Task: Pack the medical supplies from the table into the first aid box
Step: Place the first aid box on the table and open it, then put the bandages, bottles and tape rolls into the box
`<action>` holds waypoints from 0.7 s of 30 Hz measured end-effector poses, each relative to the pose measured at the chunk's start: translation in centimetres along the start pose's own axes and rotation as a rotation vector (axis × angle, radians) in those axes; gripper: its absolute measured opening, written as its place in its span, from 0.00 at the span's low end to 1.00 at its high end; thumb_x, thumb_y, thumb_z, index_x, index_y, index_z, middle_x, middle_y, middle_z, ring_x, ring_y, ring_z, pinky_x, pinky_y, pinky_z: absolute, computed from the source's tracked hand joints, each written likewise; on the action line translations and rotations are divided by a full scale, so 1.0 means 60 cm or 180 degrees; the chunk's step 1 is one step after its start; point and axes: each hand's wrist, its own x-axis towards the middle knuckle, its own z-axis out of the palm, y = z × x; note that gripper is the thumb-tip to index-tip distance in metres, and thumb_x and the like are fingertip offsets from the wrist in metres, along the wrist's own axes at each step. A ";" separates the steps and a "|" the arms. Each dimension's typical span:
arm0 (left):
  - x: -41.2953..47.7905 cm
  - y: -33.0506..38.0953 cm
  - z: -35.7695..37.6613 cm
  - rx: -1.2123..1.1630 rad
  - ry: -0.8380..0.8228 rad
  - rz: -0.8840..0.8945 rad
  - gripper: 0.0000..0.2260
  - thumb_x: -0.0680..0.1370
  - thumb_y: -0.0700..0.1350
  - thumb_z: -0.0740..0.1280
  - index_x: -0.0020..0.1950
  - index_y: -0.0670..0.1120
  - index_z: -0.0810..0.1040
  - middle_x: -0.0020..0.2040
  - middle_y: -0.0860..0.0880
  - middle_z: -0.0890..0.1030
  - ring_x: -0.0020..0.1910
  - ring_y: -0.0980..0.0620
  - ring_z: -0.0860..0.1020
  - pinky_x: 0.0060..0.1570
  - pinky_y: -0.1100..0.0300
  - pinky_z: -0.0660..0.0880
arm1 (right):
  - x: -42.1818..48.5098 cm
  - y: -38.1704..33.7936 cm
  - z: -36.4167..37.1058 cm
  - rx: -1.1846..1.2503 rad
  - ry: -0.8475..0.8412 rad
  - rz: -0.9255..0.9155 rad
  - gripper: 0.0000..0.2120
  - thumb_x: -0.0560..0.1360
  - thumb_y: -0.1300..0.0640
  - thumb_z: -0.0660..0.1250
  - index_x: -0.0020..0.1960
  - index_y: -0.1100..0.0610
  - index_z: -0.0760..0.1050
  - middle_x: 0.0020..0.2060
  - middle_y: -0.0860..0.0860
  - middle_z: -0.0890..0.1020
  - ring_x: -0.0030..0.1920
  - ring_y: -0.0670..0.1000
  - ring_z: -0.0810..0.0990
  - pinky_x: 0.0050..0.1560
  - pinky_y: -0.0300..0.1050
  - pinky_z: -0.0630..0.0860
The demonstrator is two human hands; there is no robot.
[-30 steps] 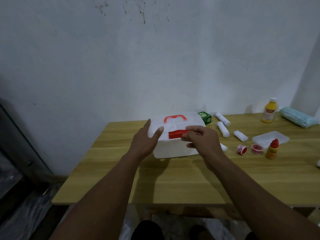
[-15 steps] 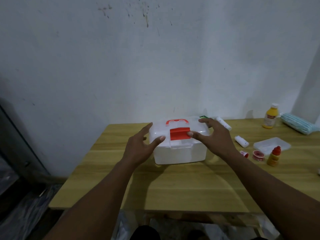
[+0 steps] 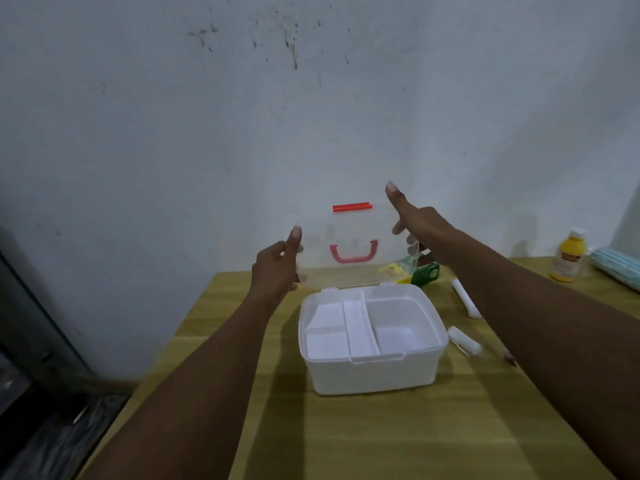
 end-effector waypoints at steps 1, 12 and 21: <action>0.011 -0.011 0.005 -0.0116 -0.0022 -0.0106 0.29 0.71 0.73 0.62 0.48 0.50 0.83 0.36 0.45 0.80 0.37 0.42 0.85 0.36 0.54 0.78 | 0.020 0.005 0.006 0.0000 -0.0035 0.0046 0.48 0.63 0.17 0.50 0.52 0.58 0.80 0.44 0.54 0.78 0.45 0.57 0.80 0.51 0.54 0.73; 0.031 -0.098 0.026 -0.0174 -0.0042 -0.0555 0.12 0.79 0.48 0.68 0.60 0.45 0.81 0.46 0.42 0.82 0.33 0.44 0.84 0.41 0.48 0.83 | 0.066 0.140 0.060 0.0846 0.0113 -0.0021 0.15 0.78 0.64 0.66 0.65 0.61 0.76 0.50 0.60 0.80 0.39 0.56 0.85 0.48 0.56 0.82; -0.018 -0.092 0.027 -0.0094 0.0035 -0.0693 0.14 0.80 0.48 0.66 0.65 0.48 0.79 0.47 0.49 0.82 0.46 0.50 0.81 0.46 0.54 0.80 | 0.042 0.149 0.072 0.0261 0.0128 0.0190 0.14 0.78 0.62 0.65 0.62 0.65 0.79 0.64 0.58 0.80 0.65 0.56 0.77 0.54 0.38 0.69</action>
